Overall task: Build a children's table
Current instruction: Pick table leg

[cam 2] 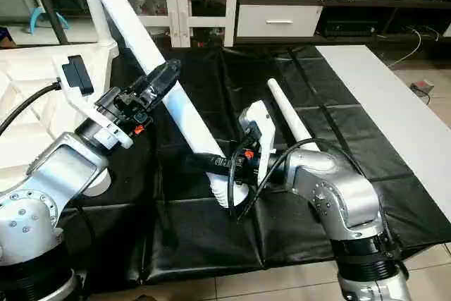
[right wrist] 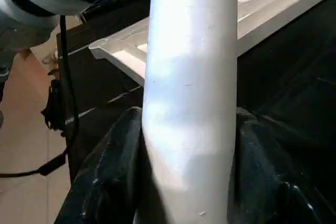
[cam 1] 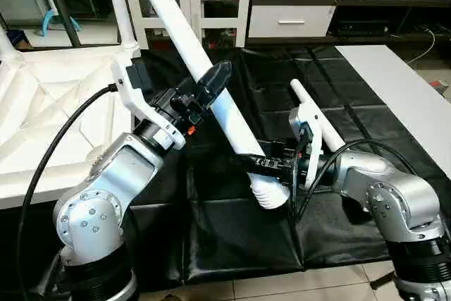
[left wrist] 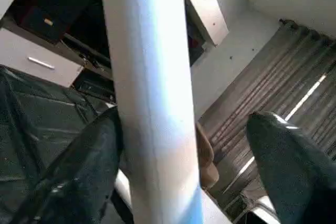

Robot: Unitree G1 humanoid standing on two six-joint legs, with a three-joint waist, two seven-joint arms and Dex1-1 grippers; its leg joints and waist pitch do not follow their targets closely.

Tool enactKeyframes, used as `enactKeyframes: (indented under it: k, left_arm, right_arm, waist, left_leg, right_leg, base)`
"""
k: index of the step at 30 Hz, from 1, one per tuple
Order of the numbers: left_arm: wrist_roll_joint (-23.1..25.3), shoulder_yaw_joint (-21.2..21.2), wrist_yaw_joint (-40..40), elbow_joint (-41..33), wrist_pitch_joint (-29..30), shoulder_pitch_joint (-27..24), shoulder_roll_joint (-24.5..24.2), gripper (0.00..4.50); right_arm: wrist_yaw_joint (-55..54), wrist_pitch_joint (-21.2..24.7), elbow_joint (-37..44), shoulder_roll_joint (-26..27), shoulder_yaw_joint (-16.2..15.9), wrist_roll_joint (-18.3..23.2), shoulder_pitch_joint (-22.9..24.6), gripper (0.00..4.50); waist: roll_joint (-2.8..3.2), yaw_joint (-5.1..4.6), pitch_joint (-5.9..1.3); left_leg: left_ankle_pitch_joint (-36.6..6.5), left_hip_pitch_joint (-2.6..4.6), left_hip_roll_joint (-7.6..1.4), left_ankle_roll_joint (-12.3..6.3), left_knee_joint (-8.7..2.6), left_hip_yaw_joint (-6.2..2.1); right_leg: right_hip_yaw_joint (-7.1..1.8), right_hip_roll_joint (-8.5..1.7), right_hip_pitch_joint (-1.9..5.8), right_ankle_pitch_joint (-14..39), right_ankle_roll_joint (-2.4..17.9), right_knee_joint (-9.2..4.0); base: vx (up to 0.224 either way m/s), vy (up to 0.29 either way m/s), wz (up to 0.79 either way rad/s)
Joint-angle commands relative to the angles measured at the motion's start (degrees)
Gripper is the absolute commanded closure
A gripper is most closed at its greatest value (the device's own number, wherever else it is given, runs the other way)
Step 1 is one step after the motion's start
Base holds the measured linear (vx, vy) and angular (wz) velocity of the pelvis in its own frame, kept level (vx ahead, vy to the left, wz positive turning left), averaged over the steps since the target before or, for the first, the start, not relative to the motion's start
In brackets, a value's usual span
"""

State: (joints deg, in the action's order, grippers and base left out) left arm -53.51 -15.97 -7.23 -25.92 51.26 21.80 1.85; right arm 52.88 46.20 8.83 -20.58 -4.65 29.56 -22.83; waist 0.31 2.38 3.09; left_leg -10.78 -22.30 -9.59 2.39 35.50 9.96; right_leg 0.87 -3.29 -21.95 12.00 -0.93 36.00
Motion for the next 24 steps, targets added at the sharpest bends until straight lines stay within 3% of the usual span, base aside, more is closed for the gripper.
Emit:
enactKeyframes:
  k: [1, 13, 19, 22, 24]
  left_arm:
    - [-1.5, 0.5, 0.4, -0.3, 0.7, 0.0, 0.0, 0.85]
    - [-6.4, -0.1, 1.3, 0.7, 3.2, -0.5, -1.8, 1.94]
    - [-6.9, 2.3, -0.8, 0.7, 6.6, -1.6, -5.1, 2.46]
    - [-6.6, 1.8, 0.9, 1.8, 5.7, -0.8, -4.7, 2.49]
    - [-6.9, 1.0, 1.6, 2.8, 5.1, 0.1, -5.0, 2.13]
  right_arm:
    - [0.1, -0.3, 0.5, -0.5, -0.6, -0.3, -0.4, 2.63]
    - [0.0, -2.2, -0.2, -1.5, -2.0, -1.4, -0.4, 2.63]
    - [1.6, -3.6, -0.2, -3.2, -3.9, -2.6, -0.6, 2.63]
    - [1.7, -4.1, -0.3, -3.3, -4.1, -2.7, -0.7, 2.63]
    - [1.7, -4.4, -0.4, -3.6, -4.4, -2.8, -0.7, 2.63]
  waist:
    - [-0.25, 0.07, -3.22]
    - [-0.11, 0.05, -3.2]
    - [0.03, 0.15, -3.11]
    - [-0.02, 0.11, -3.12]
    - [0.01, 0.14, -3.17]
  left_leg:
    - [-10.7, 1.16, -2.93, 0.97, -4.54, -1.24]
    - [-11.2, 1.22, -2.87, 1.34, -4.58, -1.28]
    - [-12.1, 1.33, -2.94, 1.66, -4.7, -1.29]
    - [-12.4, 1.3, -2.88, 1.79, -4.66, -1.27]
    - [-12.1, 1.31, -2.87, 1.73, -4.64, -1.29]
  right_leg:
    - [-1.92, -3.6, 1.62, 11.3, 10.5, -4.88]
    - [-1.9, -3.51, 1.57, 12.1, 10.4, -4.81]
    - [-1.92, -3.5, 1.44, 12.8, 10.2, -4.86]
    - [-1.96, -3.54, 1.49, 13.0, 10.2, -4.95]
    - [-1.95, -3.52, 1.53, 12.7, 10.2, -4.89]
  base:
    - [0.0, 0.0, 0.0]
    - [0.0, 0.0, 0.0]
    - [0.0, 0.0, 0.0]
    - [0.0, 0.0, 0.0]
    - [0.0, 0.0, 0.0]
